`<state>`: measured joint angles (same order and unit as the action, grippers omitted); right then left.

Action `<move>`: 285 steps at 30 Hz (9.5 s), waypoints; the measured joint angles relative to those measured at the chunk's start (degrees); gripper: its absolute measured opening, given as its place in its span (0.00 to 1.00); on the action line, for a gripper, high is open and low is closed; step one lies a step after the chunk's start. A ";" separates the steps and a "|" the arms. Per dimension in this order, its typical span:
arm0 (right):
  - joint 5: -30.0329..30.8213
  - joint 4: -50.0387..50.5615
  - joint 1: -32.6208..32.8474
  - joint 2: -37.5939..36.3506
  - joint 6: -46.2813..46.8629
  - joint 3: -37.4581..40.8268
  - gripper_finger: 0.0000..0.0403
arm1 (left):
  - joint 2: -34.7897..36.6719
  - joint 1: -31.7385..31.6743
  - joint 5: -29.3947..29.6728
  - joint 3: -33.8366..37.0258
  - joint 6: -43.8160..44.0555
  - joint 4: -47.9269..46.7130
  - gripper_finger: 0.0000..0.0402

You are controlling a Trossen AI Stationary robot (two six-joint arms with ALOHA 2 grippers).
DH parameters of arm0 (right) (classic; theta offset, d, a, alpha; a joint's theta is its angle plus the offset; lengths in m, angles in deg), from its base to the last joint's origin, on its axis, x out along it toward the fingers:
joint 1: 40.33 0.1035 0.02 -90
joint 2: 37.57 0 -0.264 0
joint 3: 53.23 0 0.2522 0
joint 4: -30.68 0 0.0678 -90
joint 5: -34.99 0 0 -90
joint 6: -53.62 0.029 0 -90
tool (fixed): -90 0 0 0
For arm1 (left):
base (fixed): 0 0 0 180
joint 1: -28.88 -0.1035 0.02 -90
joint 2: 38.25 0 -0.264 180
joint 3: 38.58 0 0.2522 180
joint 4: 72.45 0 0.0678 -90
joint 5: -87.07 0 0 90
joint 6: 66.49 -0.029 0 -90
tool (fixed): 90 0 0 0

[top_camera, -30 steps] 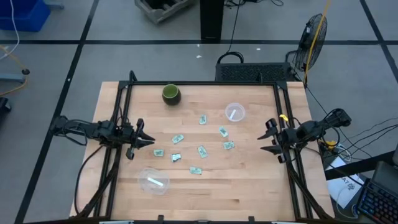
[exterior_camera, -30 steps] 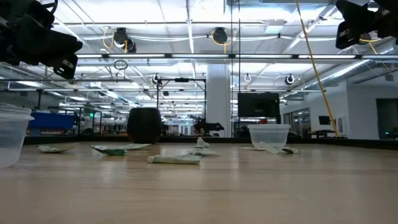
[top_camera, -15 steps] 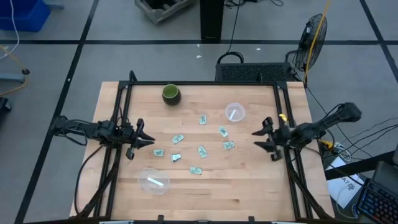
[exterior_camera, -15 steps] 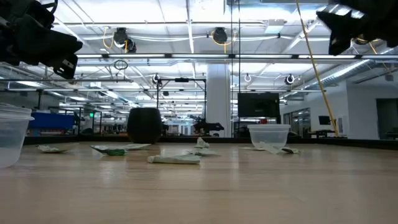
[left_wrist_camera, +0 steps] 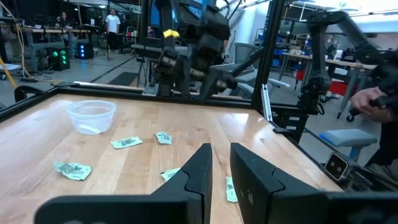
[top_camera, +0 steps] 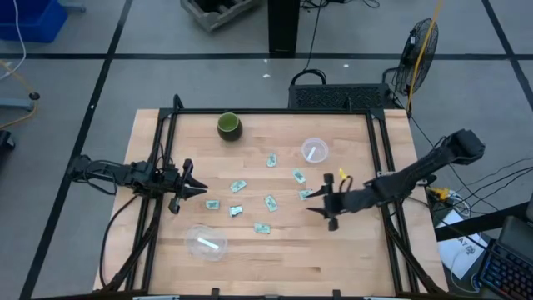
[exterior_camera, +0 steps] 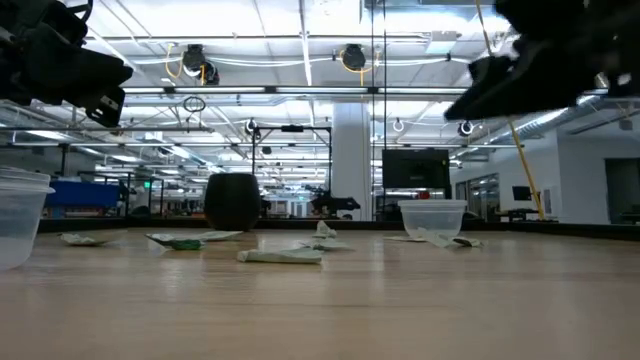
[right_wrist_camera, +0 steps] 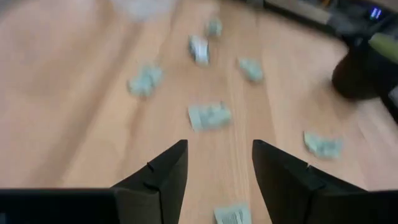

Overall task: Pick and place items into bin
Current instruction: Put the green stevia packet into the top transparent bin

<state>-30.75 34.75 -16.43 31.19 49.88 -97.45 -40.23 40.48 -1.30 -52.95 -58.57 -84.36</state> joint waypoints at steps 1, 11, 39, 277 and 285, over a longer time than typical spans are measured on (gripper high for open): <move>0.05 1.33 -0.49 2.09 -0.15 -1.41 0.42 | 0.00 0.00 0.00 0.00 0.00 -0.02 0.15; 3.90 7.16 -7.33 15.10 6.69 -5.03 0.42 | 0.00 -0.02 -0.01 0.00 0.00 -0.04 0.15; -9.54 9.97 -11.46 17.15 15.07 -4.90 0.42 | 0.00 -0.04 -0.01 0.00 0.00 0.00 0.15; -17.71 -24.96 -12.65 20.93 -6.32 -8.42 0.00 | 0.00 -0.04 -0.02 0.00 0.00 0.04 0.15; 6.91 -17.89 -14.65 20.23 -7.83 -8.42 0.00 | 0.02 -0.04 -0.02 0.00 0.00 -0.02 0.15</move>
<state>-23.84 16.86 -31.08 51.42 42.05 -105.86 -40.21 40.43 -1.32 -52.95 -58.57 -84.38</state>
